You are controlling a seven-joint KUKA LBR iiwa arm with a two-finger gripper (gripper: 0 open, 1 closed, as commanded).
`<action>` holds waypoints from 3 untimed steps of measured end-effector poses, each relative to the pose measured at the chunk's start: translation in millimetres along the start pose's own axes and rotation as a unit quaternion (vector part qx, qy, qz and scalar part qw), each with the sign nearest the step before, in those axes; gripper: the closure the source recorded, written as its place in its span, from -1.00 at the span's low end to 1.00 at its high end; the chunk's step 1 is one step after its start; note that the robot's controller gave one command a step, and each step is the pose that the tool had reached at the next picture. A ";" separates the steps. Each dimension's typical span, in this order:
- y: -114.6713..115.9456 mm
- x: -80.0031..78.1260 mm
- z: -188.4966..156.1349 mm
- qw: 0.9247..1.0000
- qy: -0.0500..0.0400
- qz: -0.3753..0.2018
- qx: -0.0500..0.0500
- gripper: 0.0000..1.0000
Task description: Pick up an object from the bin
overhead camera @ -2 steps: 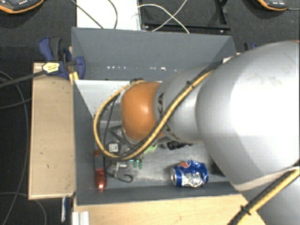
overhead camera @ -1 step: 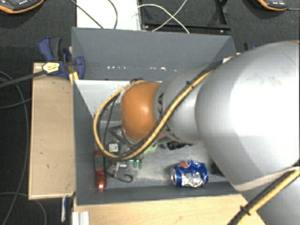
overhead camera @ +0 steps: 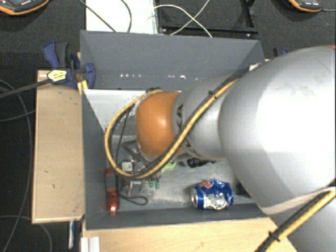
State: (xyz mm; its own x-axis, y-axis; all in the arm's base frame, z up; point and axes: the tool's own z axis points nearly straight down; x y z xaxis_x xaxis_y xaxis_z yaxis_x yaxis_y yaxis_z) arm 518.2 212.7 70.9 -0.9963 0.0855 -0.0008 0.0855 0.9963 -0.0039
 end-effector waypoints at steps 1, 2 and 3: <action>0.0 0.0 0.0 1.000 0.000 0.001 0.000 1.00; -26.5 0.8 -93.8 1.000 0.002 -0.001 0.001 1.00; -4.8 -2.0 -130.3 1.000 -0.001 0.031 -0.001 1.00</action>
Offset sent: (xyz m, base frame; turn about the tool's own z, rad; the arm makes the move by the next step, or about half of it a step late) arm -0.0023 -0.0282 0.1050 -0.0044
